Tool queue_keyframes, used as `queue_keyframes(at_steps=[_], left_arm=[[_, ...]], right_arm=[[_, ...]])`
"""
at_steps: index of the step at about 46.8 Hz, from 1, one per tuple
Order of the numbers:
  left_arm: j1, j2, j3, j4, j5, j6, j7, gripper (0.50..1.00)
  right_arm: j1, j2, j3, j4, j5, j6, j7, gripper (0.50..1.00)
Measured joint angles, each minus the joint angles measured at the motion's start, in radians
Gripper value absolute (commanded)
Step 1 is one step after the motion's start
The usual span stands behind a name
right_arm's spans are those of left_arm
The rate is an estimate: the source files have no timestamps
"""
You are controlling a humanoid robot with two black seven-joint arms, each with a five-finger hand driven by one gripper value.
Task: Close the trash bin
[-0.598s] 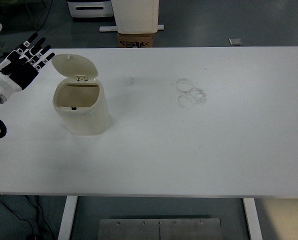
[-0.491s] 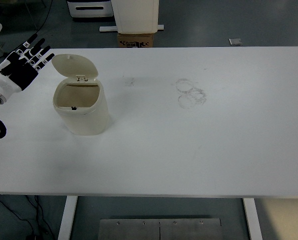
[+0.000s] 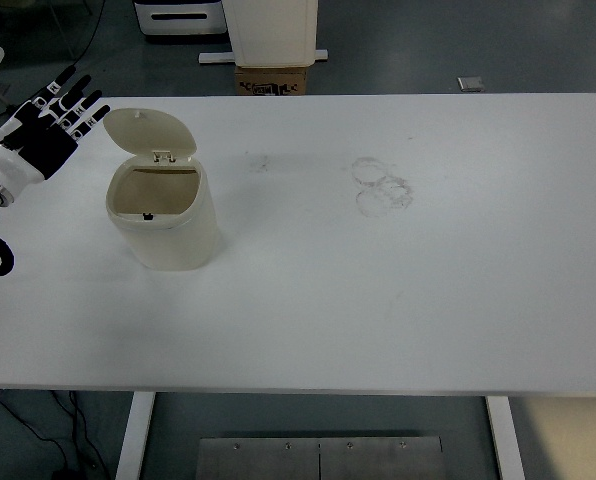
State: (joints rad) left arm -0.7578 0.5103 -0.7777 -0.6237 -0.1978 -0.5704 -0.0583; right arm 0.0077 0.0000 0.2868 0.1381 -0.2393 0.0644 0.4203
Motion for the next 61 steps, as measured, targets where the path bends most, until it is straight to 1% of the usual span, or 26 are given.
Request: queue_keyframes(at_steps=[13,25,28,30,33,35,37,40,43,47,51,54,61], left_arm=[[0.0,0.0,-0.001,-0.001,-0.003,0.001,0.0,1.0],[0.001,-0.001,0.0,-0.001,-0.054,0.016,0.0,1.0],[0.001,0.0,0.001,-0.002,-0.054,0.032,-0.001,1.0],[0.001,0.004,0.002,-0.016,-0.053,0.062,-0.001,1.0],[-0.002,0.041,0.003,-0.075,-0.049,0.101,0.0,1.0],[-0.003,0.072,0.005,-0.122,-0.048,0.112,0.003,1.0],[-0.002,0.107,0.007,-0.186,-0.048,0.117,0.004,1.0],[0.0,0.143,0.009,-0.255,-0.047,0.118,0.006,1.0],[0.001,0.174,0.009,-0.295,-0.045,0.118,0.025,1.0],[-0.004,0.212,0.011,-0.322,-0.036,0.114,0.07,1.0],[-0.016,0.235,0.011,-0.343,0.003,0.11,0.115,1.0],[-0.031,0.242,0.011,-0.359,0.054,0.107,0.13,1.0],[-0.068,0.254,0.011,-0.365,0.157,0.104,0.135,1.0]], right_arm=[[0.0,0.0,0.0,0.0,0.0,0.0,0.0,0.991],[0.0,0.0,0.0,0.0,0.0,0.0,0.0,0.991],[0.0,0.0,0.0,0.0,0.0,0.0,0.0,0.991],[0.0,0.0,0.0,0.0,0.0,0.0,0.0,0.991],[0.0,0.0,0.0,0.0,0.0,0.0,0.0,0.991],[0.0,0.0,0.0,0.0,0.0,0.0,0.0,0.991],[0.0,0.0,0.0,0.0,0.0,0.0,0.0,0.991],[0.0,0.0,0.0,0.0,0.0,0.0,0.0,0.991],[0.0,0.0,0.0,0.0,0.0,0.0,0.0,0.991],[0.0,0.0,0.0,0.0,0.0,0.0,0.0,0.991],[0.0,0.0,0.0,0.0,0.0,0.0,0.0,0.993],[0.0,0.0,0.0,0.0,0.0,0.0,0.0,0.991],[0.0,0.0,0.0,0.0,0.0,0.0,0.0,0.991]])
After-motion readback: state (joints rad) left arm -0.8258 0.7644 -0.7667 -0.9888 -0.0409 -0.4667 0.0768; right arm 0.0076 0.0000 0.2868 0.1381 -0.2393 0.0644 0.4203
